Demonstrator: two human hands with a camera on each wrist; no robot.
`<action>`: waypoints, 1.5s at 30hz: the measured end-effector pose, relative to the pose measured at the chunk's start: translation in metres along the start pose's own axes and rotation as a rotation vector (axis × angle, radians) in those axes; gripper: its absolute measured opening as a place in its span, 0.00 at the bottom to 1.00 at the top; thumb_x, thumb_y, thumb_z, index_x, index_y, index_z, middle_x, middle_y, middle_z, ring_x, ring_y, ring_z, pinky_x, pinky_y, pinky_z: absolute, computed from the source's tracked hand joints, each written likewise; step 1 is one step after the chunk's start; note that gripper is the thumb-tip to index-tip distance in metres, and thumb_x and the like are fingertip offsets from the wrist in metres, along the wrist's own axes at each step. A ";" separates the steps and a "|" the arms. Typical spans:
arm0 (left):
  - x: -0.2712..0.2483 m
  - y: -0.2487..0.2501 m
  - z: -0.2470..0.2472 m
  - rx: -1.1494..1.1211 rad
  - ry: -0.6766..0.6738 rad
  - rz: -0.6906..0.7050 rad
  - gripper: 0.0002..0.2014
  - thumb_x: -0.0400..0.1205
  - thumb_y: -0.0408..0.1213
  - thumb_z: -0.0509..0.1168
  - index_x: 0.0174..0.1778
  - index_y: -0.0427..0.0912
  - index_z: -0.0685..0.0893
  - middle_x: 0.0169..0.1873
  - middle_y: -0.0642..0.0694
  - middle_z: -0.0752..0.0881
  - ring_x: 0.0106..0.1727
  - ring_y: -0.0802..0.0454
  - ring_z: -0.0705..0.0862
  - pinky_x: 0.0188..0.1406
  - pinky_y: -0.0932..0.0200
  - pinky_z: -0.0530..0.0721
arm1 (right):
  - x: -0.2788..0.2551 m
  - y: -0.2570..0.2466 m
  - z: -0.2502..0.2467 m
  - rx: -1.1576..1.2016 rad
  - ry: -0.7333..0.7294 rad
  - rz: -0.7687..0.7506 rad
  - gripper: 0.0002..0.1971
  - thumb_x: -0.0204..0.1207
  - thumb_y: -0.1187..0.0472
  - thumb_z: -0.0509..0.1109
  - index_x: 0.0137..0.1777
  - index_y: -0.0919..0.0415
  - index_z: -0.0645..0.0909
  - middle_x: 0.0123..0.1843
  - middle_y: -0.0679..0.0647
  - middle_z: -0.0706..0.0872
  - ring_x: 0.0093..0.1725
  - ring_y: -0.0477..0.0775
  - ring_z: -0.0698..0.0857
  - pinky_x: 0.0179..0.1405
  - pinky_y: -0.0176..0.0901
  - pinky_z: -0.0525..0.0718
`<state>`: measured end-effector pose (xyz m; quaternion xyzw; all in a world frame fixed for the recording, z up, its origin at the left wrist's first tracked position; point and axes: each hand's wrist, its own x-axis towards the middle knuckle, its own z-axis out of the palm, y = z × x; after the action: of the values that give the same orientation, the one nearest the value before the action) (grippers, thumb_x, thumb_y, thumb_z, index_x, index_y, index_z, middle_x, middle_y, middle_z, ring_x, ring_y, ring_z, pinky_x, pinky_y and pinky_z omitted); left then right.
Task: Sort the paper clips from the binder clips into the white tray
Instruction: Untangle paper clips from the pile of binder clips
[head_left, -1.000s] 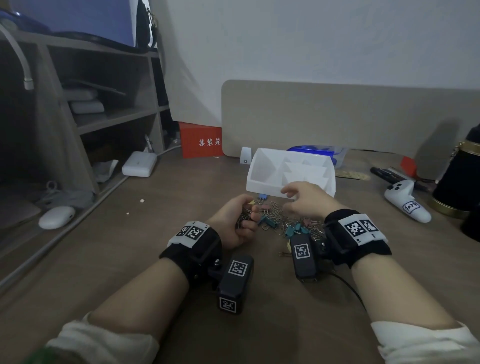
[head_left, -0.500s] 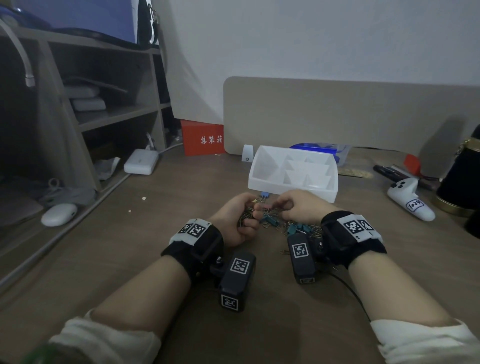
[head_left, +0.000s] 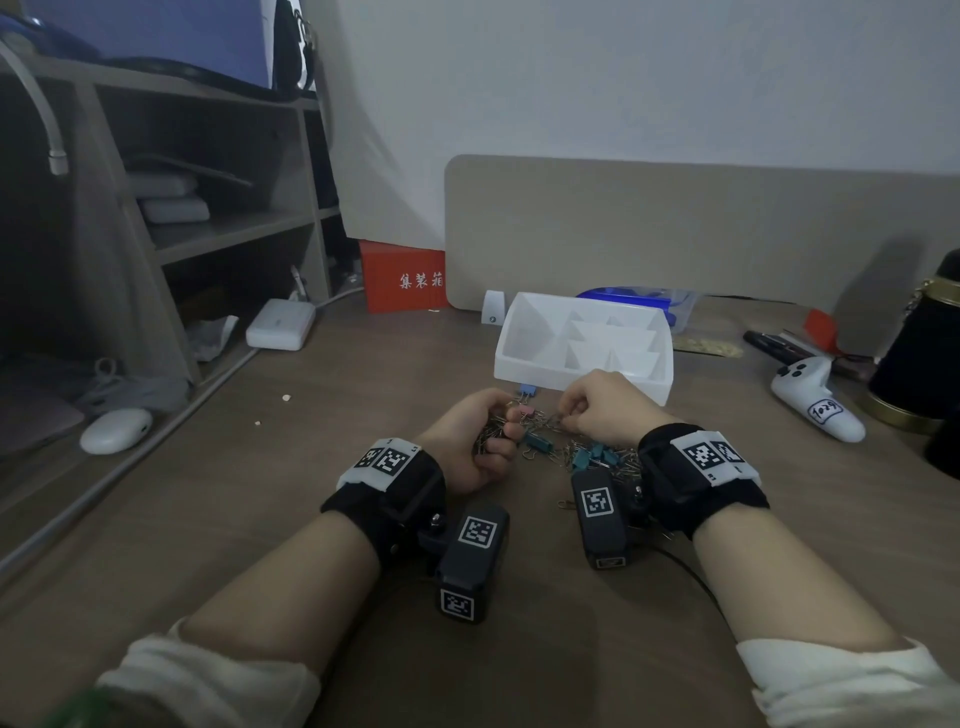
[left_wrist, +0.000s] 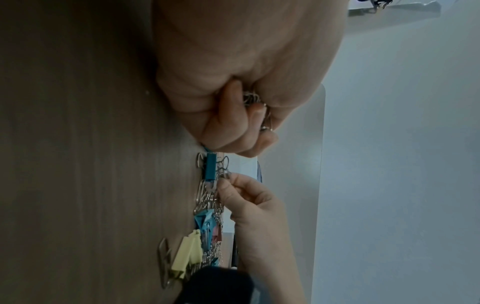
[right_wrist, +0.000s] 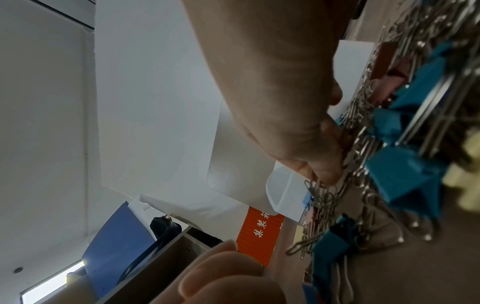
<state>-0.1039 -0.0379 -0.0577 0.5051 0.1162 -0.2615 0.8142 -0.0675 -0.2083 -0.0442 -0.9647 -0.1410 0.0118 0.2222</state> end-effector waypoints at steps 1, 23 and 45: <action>0.000 0.000 0.000 0.008 0.000 0.001 0.19 0.84 0.40 0.54 0.26 0.43 0.73 0.18 0.51 0.69 0.11 0.61 0.60 0.09 0.73 0.51 | -0.001 -0.001 -0.001 0.007 0.019 0.000 0.03 0.77 0.64 0.72 0.48 0.59 0.87 0.40 0.48 0.82 0.44 0.50 0.82 0.45 0.40 0.78; 0.001 -0.002 0.000 0.055 -0.078 0.030 0.20 0.85 0.49 0.49 0.35 0.42 0.76 0.25 0.50 0.72 0.14 0.59 0.62 0.11 0.72 0.53 | -0.021 -0.045 -0.009 0.483 0.124 -0.360 0.03 0.74 0.66 0.75 0.44 0.59 0.88 0.30 0.43 0.87 0.31 0.44 0.86 0.37 0.32 0.83; 0.003 -0.002 -0.001 -0.067 -0.054 0.073 0.19 0.81 0.39 0.51 0.24 0.43 0.76 0.19 0.47 0.69 0.12 0.57 0.63 0.12 0.73 0.51 | -0.012 -0.046 0.012 0.417 0.050 -0.320 0.03 0.72 0.65 0.77 0.43 0.58 0.91 0.34 0.60 0.90 0.29 0.46 0.85 0.35 0.33 0.83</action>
<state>-0.1026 -0.0387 -0.0610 0.4740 0.0846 -0.2412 0.8426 -0.0921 -0.1672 -0.0354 -0.8634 -0.2809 -0.0186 0.4186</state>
